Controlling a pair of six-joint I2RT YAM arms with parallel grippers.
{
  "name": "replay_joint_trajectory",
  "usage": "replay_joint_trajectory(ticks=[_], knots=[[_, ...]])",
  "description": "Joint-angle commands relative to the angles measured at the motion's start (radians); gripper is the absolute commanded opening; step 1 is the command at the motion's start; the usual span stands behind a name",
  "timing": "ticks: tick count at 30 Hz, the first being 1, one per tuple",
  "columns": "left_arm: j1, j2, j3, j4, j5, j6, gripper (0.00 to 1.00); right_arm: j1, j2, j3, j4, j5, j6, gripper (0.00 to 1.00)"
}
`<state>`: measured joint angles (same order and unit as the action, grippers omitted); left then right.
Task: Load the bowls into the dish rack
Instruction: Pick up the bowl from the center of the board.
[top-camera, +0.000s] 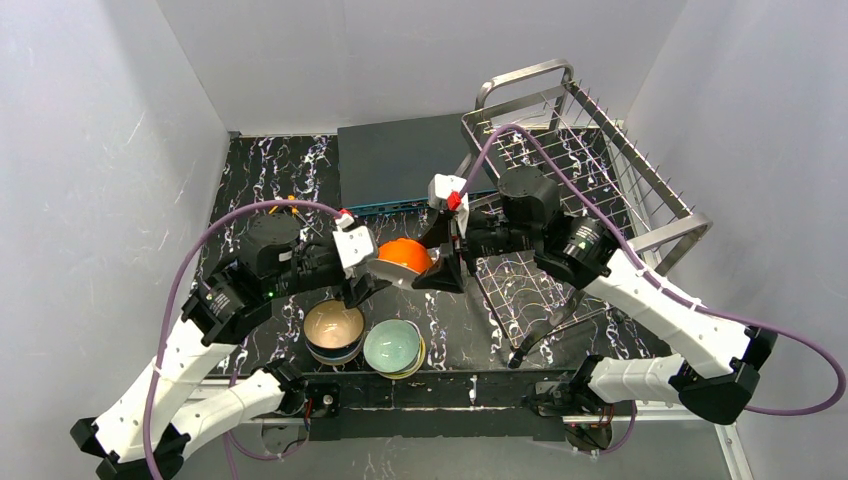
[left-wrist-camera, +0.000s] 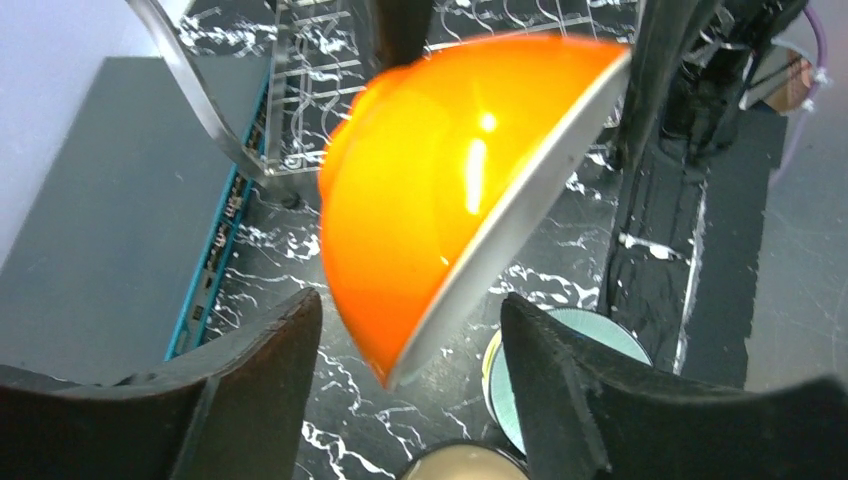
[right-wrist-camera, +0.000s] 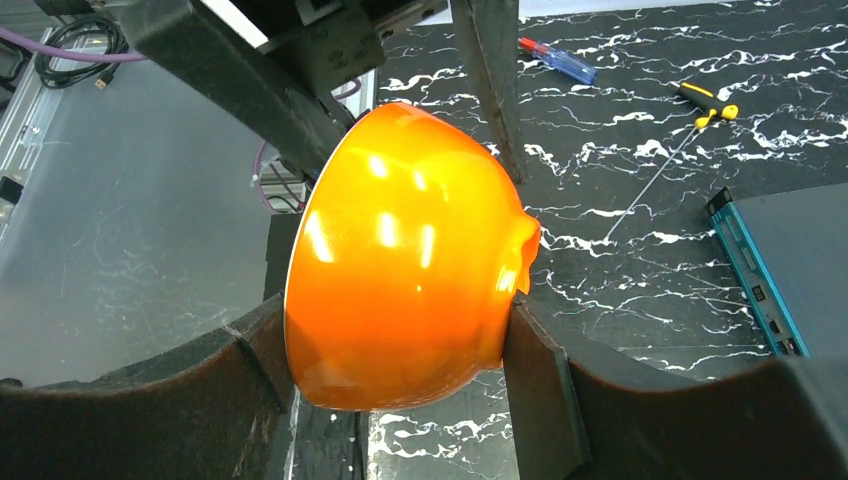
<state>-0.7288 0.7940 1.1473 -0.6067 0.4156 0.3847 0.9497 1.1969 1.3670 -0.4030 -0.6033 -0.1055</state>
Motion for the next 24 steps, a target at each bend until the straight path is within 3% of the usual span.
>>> replay_joint_trajectory(ticks=[1, 7, 12, 16, 20, 22, 24], knots=[[-0.001, -0.024, -0.008, 0.126, -0.011, -0.047, 0.6, 0.005, -0.023, -0.011, 0.091, -0.016, 0.02, 0.01], [-0.001, -0.024, -0.046, 0.215, 0.004, -0.111, 0.35, 0.005, -0.022, -0.017, 0.092, 0.008, 0.034, 0.01], [-0.001, -0.025, -0.073, 0.215, -0.009, -0.134, 0.01, 0.005, -0.024, -0.016, 0.091, 0.023, 0.039, 0.01], [-0.001, -0.056, -0.108, 0.227, -0.072, -0.164, 0.0, 0.006, -0.035, -0.014, 0.096, 0.049, 0.047, 0.04], [0.0, -0.097, -0.161, 0.262, -0.151, -0.236, 0.0, 0.006, -0.042, -0.013, 0.102, 0.062, 0.059, 0.42], [-0.001, -0.114, -0.185, 0.273, -0.186, -0.268, 0.0, 0.004, -0.044, -0.01, 0.105, 0.069, 0.065, 0.67], [-0.001, -0.122, -0.199, 0.266, -0.222, -0.304, 0.0, 0.005, -0.048, -0.009, 0.105, 0.083, 0.07, 0.83]])
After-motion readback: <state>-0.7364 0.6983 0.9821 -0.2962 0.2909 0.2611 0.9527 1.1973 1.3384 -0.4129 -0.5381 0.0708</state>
